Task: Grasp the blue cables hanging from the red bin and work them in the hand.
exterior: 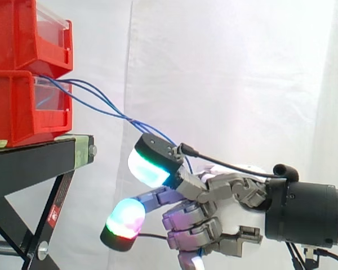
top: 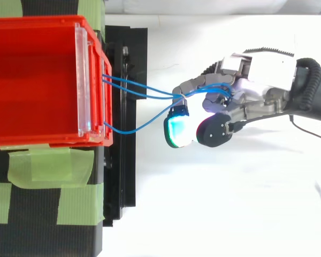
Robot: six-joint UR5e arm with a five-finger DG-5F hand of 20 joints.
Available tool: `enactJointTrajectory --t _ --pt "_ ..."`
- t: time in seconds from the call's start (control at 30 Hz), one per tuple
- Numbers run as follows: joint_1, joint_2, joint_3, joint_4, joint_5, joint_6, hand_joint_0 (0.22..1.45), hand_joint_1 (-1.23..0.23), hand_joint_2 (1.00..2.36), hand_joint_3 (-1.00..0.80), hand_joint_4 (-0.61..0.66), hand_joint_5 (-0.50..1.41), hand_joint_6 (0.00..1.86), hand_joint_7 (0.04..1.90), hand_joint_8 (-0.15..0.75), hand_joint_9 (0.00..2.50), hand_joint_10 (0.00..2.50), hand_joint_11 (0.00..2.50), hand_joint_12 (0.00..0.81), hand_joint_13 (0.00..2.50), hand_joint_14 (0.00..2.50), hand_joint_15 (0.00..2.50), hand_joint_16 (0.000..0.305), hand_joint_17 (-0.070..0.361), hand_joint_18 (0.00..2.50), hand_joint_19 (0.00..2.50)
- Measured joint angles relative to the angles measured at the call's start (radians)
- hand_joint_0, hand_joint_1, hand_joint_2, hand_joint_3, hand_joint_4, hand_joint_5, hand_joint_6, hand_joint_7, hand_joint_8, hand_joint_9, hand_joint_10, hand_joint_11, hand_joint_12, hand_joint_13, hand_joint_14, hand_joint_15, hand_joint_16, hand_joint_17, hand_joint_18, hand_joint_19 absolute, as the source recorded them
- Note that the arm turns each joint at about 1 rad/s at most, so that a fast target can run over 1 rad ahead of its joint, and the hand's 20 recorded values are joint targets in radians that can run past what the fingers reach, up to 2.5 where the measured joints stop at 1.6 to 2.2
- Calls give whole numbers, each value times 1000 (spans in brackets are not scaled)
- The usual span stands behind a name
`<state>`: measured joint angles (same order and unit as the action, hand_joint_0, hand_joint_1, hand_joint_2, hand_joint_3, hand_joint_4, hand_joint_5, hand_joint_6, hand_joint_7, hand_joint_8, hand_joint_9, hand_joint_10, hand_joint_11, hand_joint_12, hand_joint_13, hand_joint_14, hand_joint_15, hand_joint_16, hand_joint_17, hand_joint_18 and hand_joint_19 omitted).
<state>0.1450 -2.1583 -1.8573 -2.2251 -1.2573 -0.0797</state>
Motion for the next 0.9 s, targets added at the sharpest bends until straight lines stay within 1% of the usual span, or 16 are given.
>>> enactJointTrajectory --t 0.1,0.2,0.3,0.4,0.5,0.53,0.7,0.9 --pt "2 0 18 -62 0 -2 747 -556 1000 -1000 296 109 612 1202 654 1790 2500 2500 758 2123 2500 2014 220 165 2500 611" --pt "4 0 41 -142 -1 -4 739 -560 1000 -1000 283 43 662 1166 645 1848 2500 2500 752 2147 2500 2033 221 166 2500 635" --pt "6 0 58 -206 -2 -4 739 -558 1000 -1000 292 13 676 1151 640 1862 2500 2500 755 2157 2500 2054 216 162 2500 636" --pt "8 0 66 -239 -4 -6 735 -557 1000 -1000 293 -5 692 1141 645 1869 2500 2500 754 2158 2500 2057 219 165 2500 652" --pt "8 0 68 -248 -7 -14 735 -555 1000 -1000 298 -9 697 1139 651 1873 2500 2500 755 2160 2500 2061 224 168 2500 641" --pt "8 0 68 -247 -8 -17 734 -555 1000 -1000 295 -10 699 1132 657 1877 2500 2500 756 2160 2500 2062 221 166 2500 646" --pt "5 0 68 -207 -26 -43 733 -555 1000 -1000 296 -6 709 1126 652 1876 2500 2500 753 2158 2500 2049 222 166 2500 646" --pt "3 0 69 -184 -31 -58 735 -551 1000 -1000 300 -5 718 1129 650 1873 2500 2500 751 2150 2500 2053 224 168 2500 640"
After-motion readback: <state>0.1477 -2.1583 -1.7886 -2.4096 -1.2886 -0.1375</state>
